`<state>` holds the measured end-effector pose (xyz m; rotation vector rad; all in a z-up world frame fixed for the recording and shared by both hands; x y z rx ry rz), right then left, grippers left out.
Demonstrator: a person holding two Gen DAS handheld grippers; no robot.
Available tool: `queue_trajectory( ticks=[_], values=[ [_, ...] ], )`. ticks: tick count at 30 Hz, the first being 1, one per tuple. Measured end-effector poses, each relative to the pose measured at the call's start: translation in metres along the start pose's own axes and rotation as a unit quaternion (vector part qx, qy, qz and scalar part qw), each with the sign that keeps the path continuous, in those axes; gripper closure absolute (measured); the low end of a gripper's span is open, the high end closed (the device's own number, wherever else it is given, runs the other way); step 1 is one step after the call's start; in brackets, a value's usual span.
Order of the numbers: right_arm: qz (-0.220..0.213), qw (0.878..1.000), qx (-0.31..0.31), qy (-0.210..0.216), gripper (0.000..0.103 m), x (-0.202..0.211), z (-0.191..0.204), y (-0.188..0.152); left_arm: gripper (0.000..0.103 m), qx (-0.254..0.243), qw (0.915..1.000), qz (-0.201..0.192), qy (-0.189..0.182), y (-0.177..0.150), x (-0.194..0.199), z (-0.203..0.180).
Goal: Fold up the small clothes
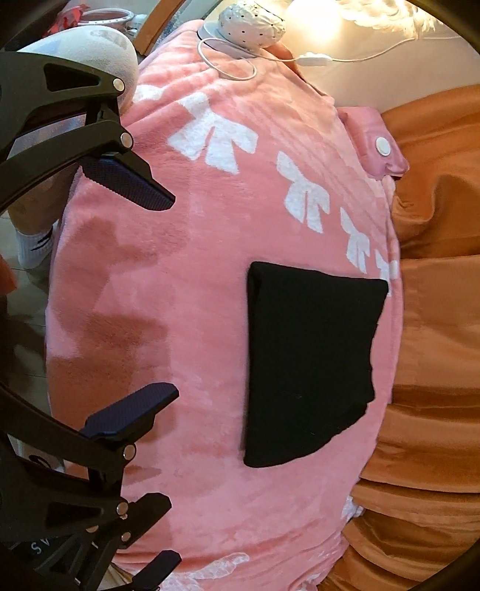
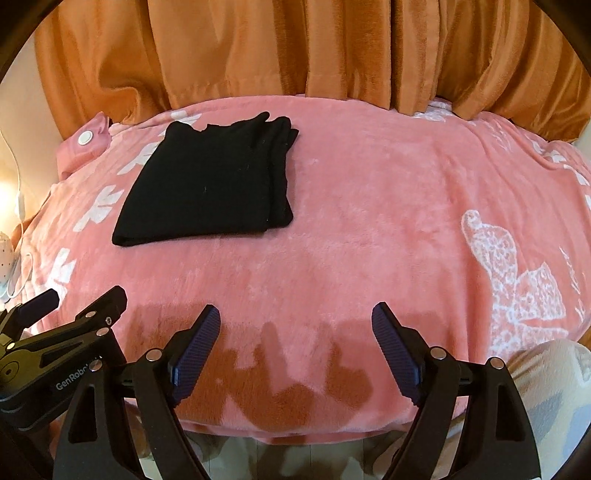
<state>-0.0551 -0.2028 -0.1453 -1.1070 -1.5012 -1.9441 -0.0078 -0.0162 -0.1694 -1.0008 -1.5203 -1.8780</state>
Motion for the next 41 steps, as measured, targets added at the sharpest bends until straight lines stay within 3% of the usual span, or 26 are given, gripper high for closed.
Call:
queue_trajectory(
  ticks=[20,24,26,41],
  values=[
    [0.039,0.999,-0.009,-0.004,0.021,-0.025,0.007,0.008,0.013,0.003,0.9967,0.079,-0.020,0.005,-0.033,0.000],
    [0.045,0.999,-0.011,-0.006,0.021,-0.030,0.009,0.012,0.012,0.001,0.9966,0.081,-0.014,0.010,-0.036,0.002],
    [0.045,0.999,-0.013,-0.006,0.021,-0.031,0.011,0.015,0.005,0.001,0.9965,0.084,0.003,0.013,-0.038,0.007],
    [0.042,0.999,-0.016,-0.012,0.021,-0.034,0.012,0.029,0.011,0.016,0.9951,0.097,-0.015,0.021,-0.044,0.004]
  ],
)
Point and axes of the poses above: each gripper's, at about its wrist camera, not at the fingertips, and x roughly against the way its jaws point, z to its left, y to its top, the point moved 9 cm from there along -x, roughly the way its jaws point, and after that the axes turned 5 degrees about -x, right-handed, at the moved point
